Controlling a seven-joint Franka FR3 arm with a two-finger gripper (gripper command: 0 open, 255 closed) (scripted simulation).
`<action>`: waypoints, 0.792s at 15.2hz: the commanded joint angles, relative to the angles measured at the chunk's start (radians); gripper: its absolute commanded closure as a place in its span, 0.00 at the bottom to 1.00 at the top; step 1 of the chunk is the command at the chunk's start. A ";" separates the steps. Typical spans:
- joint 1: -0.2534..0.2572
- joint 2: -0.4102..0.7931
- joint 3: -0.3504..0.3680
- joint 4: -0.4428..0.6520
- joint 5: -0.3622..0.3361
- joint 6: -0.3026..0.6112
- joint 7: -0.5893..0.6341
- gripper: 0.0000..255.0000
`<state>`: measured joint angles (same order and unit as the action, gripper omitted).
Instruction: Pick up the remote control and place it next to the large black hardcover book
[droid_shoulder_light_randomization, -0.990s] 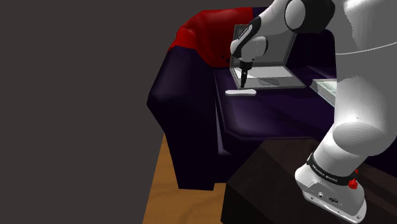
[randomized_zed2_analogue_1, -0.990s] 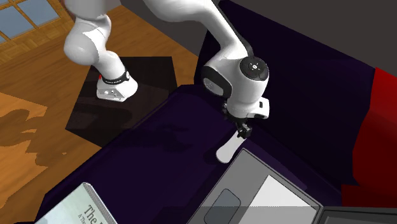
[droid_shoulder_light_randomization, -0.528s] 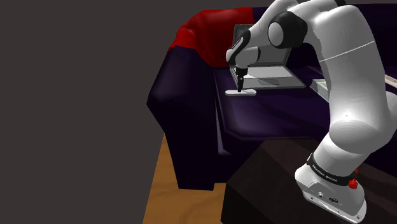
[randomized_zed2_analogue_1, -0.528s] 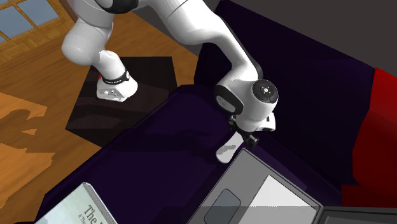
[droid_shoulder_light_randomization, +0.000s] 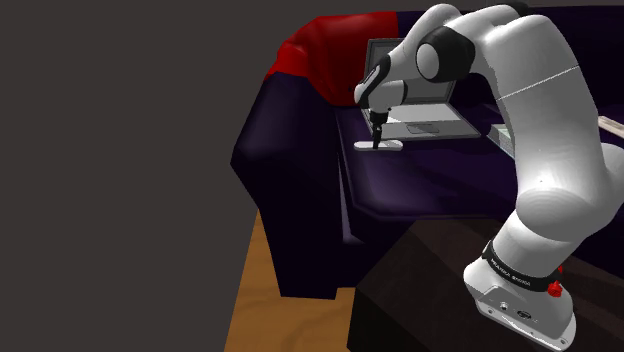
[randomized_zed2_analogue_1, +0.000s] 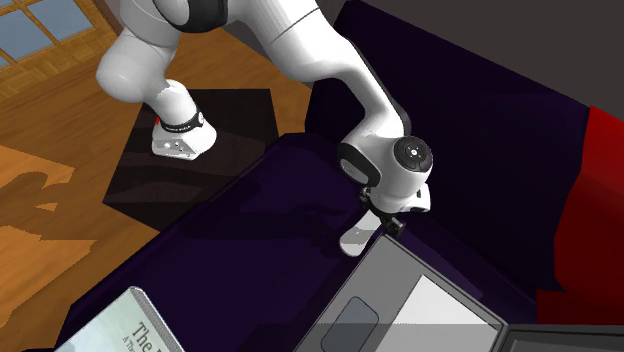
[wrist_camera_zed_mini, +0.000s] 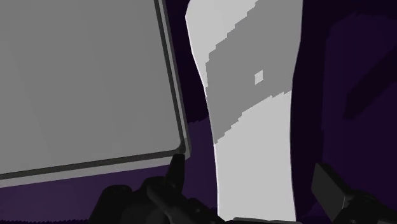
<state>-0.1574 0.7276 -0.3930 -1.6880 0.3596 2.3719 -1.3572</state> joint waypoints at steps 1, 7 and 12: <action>0.000 0.013 0.005 -0.006 0.002 0.007 -0.002 0.00; 0.004 -0.001 0.002 -0.025 0.001 0.012 -0.004 1.00; 0.007 0.001 -0.001 0.003 -0.005 -0.014 0.008 1.00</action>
<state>-0.1514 0.7203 -0.3991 -1.6799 0.3537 2.3660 -1.3498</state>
